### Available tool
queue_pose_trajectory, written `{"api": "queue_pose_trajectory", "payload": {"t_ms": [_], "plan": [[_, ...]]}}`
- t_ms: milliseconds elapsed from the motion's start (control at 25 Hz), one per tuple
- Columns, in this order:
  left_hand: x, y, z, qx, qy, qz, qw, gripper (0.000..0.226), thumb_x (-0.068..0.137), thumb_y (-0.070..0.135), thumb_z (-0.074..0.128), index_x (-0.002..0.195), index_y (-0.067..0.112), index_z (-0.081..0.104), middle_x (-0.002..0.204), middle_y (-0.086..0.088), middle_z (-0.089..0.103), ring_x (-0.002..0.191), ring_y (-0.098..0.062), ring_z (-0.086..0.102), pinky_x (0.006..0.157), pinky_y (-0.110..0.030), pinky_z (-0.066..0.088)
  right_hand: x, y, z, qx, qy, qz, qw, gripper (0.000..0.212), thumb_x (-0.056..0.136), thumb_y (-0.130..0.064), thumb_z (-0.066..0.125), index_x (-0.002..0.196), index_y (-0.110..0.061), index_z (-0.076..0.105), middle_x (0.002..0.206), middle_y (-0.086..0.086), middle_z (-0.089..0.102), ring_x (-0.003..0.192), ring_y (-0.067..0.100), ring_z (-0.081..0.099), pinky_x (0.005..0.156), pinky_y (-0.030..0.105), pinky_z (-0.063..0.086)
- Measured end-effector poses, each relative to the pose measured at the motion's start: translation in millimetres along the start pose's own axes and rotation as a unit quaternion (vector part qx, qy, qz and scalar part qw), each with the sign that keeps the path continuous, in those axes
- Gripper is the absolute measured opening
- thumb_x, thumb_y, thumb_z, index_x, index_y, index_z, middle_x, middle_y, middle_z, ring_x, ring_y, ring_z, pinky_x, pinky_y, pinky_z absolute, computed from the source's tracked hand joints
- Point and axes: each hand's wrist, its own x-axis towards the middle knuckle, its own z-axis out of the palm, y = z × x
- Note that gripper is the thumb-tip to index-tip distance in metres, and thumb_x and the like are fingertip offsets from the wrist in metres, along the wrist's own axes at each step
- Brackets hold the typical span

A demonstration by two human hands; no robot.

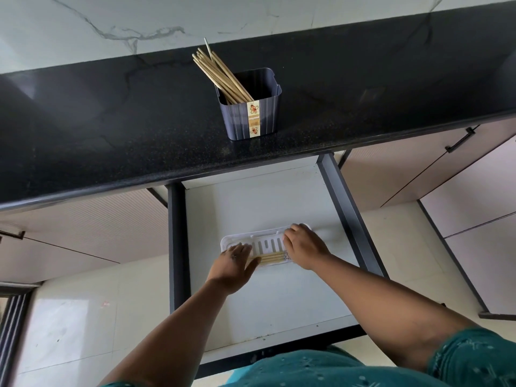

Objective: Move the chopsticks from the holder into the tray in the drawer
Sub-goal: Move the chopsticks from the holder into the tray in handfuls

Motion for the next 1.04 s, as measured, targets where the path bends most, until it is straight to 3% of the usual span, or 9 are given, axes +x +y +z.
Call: {"api": "queue_pose_trajectory", "payload": {"t_ms": [80,200,320,400,480,600,760,880,1040], "plan": [[13,8,-29,0.010,0.100,0.050,0.994,0.068,0.091,0.058,0.024,0.126,0.012,0.058,0.122,-0.007,0.064,0.116,-0.029,0.058,0.092,-0.036,0.047,14,-12,-28,0.015,0.072,-0.039,0.997,0.039,0.095,-0.032,0.035,0.086,-0.008,0.064,0.090,0.010,0.062,0.089,0.031,0.058,0.074,0.041,0.052],[50,23,-100,0.042,0.256,0.108,0.960,0.044,0.094,0.041,0.041,0.117,0.009,0.062,0.107,-0.008,0.067,0.099,-0.030,0.063,0.080,-0.038,0.051,51,-38,-91,0.046,0.163,-0.082,0.982,0.028,0.094,-0.029,0.044,0.084,-0.009,0.061,0.087,0.009,0.060,0.086,0.030,0.057,0.069,0.041,0.050],[85,47,-191,0.067,0.352,0.104,0.928,0.039,0.091,0.031,0.046,0.121,0.009,0.055,0.109,-0.010,0.062,0.097,-0.032,0.057,0.077,-0.041,0.047,96,-67,-167,0.062,0.231,-0.090,0.967,0.014,0.088,-0.020,0.055,0.092,-0.009,0.063,0.096,0.010,0.061,0.093,0.029,0.058,0.073,0.039,0.050],[105,58,-240,0.064,0.385,0.070,0.918,0.049,0.088,0.028,0.050,0.132,0.007,0.046,0.122,-0.012,0.058,0.110,-0.033,0.051,0.086,-0.042,0.046,123,-79,-212,0.071,0.243,-0.078,0.964,0.015,0.086,-0.017,0.057,0.095,-0.010,0.066,0.103,0.012,0.063,0.098,0.030,0.059,0.078,0.037,0.050],[125,62,-278,0.056,0.373,0.035,0.925,0.052,0.089,0.026,0.050,0.137,0.009,0.041,0.132,-0.012,0.053,0.122,-0.032,0.045,0.095,-0.042,0.042,154,-87,-247,0.096,0.234,-0.046,0.966,0.014,0.087,-0.016,0.057,0.099,-0.012,0.065,0.110,0.010,0.061,0.099,0.027,0.059,0.082,0.035,0.049],[156,58,-302,0.085,0.308,0.011,0.948,0.044,0.092,0.026,0.046,0.135,0.014,0.044,0.135,-0.008,0.051,0.128,-0.028,0.040,0.101,-0.040,0.037,193,-89,-273,0.156,0.150,0.040,0.975,0.018,0.090,-0.018,0.053,0.106,-0.014,0.061,0.114,0.006,0.059,0.097,0.024,0.059,0.081,0.033,0.048],[187,45,-301,0.205,0.220,0.015,0.954,0.051,0.090,0.017,0.052,0.140,0.014,0.040,0.142,-0.007,0.045,0.134,-0.025,0.035,0.114,-0.034,0.024,243,-79,-264,0.096,0.032,0.093,0.991,0.027,0.092,-0.017,0.056,0.117,-0.011,0.060,0.116,0.007,0.061,0.098,0.025,0.062,0.071,0.026,0.044],[208,29,-308,0.280,0.199,0.000,0.939,0.059,0.090,0.017,0.054,0.145,0.011,0.032,0.148,-0.008,0.038,0.141,-0.025,0.027,0.121,-0.038,0.012,277,-73,-255,0.029,-0.056,0.097,0.993,0.007,0.090,-0.017,0.058,0.092,-0.010,0.056,0.091,0.007,0.057,0.067,0.018,0.053,0.056,0.024,0.041],[224,22,-308,0.180,0.221,0.020,0.958,0.055,0.085,0.003,0.059,0.137,0.010,0.043,0.140,-0.008,0.047,0.134,-0.025,0.035,0.114,-0.033,0.024,299,-70,-252,-0.066,-0.133,0.079,0.986,0.012,0.093,-0.008,0.050,0.081,-0.009,0.049,0.071,0.005,0.044,0.058,0.016,0.041,0.051,0.024,0.035]]}}
